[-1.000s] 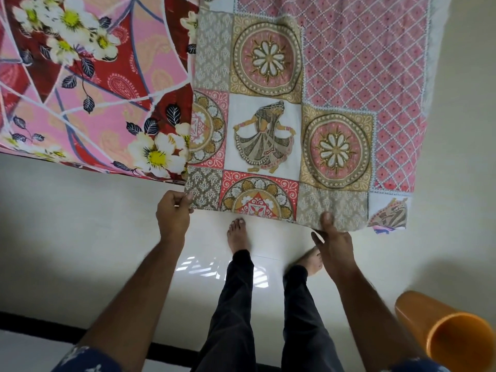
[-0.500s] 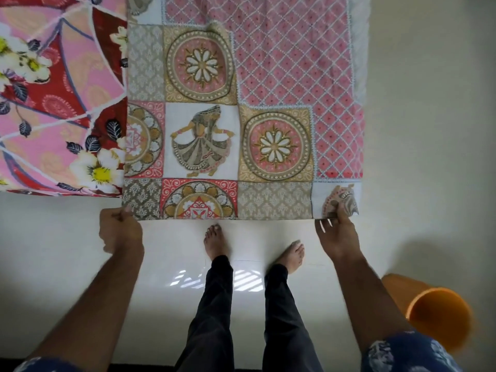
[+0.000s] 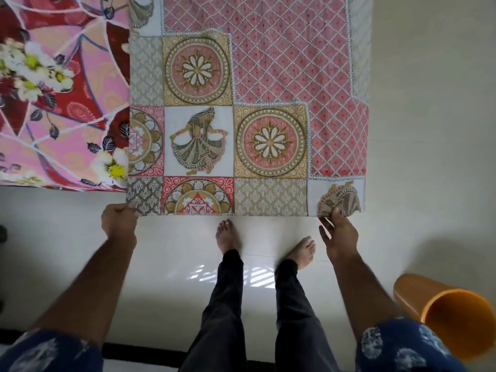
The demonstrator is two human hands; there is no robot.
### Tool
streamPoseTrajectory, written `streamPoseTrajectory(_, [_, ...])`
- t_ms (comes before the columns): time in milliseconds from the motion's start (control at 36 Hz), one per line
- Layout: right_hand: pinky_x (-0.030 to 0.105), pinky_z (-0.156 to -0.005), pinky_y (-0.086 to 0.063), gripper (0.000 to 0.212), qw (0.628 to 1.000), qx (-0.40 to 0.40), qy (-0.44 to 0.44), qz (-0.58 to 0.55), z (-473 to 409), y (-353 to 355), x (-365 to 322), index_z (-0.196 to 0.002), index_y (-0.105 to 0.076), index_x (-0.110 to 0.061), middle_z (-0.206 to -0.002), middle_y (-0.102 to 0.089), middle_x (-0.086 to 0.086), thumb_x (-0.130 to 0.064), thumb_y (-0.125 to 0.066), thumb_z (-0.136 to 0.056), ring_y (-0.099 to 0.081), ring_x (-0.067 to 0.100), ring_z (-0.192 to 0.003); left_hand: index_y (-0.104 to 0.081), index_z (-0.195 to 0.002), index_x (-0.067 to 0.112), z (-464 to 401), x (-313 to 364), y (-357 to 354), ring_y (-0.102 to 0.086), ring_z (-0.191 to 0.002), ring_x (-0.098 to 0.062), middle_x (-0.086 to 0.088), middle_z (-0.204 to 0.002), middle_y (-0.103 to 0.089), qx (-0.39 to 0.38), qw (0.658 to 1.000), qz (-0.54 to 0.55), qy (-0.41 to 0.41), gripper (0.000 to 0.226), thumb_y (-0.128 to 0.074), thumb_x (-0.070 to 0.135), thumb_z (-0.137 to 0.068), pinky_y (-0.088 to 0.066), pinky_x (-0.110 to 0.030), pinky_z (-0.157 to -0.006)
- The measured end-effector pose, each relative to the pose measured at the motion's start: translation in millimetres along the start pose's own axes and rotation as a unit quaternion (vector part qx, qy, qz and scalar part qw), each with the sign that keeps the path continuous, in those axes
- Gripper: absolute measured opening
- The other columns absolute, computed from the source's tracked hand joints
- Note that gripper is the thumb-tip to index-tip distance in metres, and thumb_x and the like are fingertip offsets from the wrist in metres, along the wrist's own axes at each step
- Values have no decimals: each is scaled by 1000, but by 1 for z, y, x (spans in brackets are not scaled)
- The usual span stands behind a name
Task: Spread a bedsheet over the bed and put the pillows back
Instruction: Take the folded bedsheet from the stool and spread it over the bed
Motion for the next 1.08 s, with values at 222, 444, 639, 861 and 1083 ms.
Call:
streamPoseTrajectory(222, [30, -81, -52, 22, 982, -10, -50, 182, -23, -7, 4, -104, -67, -15, -102, -75, 3, -33, -54, -105, -71, 15, -92, -70, -87, 6, -10, -37, -35, -68, -92, -33, -14, -89, -70, -28, 998, -18, 58, 7, -72, 12, -87, -54, -40, -81])
streamPoseTrajectory(444, [15, -54, -48, 13, 812, -177, 10, 556, 3, -83, 8, -97, -68, 6, -77, -72, 8, -1, -57, -99, -68, 12, -64, -56, -114, 7, 46, 35, -46, -58, -106, -34, -16, -118, -56, 21, 981, -48, -189, 33, -65, 1, -83, -47, -43, -89])
streamPoseTrajectory(639, [30, -73, -50, 13, 701, -240, 319, 590, 49, -206, -47, -93, -67, -15, -82, -72, -3, -16, -58, -102, -68, 16, -76, -47, -143, 20, 107, 122, -137, -34, -145, -33, -9, -154, -39, -168, 770, -301, -537, 66, -72, 14, -82, -36, -59, -113])
streamPoseTrajectory(861, [51, -106, -42, 60, 529, -7, 506, 681, 39, -214, -125, -148, -46, -14, -151, -45, 15, -41, -56, -95, -43, 38, -135, -45, -143, 25, 94, 134, -166, -38, -137, -37, -9, -151, -41, -199, 713, -456, -494, 74, -77, 36, -77, -45, -64, -99])
streamPoseTrajectory(1083, [64, -117, -29, 86, 470, -67, 423, 772, 8, -178, -123, -160, -29, -16, -166, -27, 13, -72, -25, -95, -27, 39, -152, -50, -140, 14, 144, 181, -200, -46, -135, -37, -13, -149, -48, -130, 709, -384, -577, 62, -70, 32, -84, -43, -57, -102])
Point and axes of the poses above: each hand's wrist, its own z-axis away from the middle knuckle, its own y-axis out of the back of the hand, x = y × z, the point moved 9 cm from there along -z, towards the middle knuckle
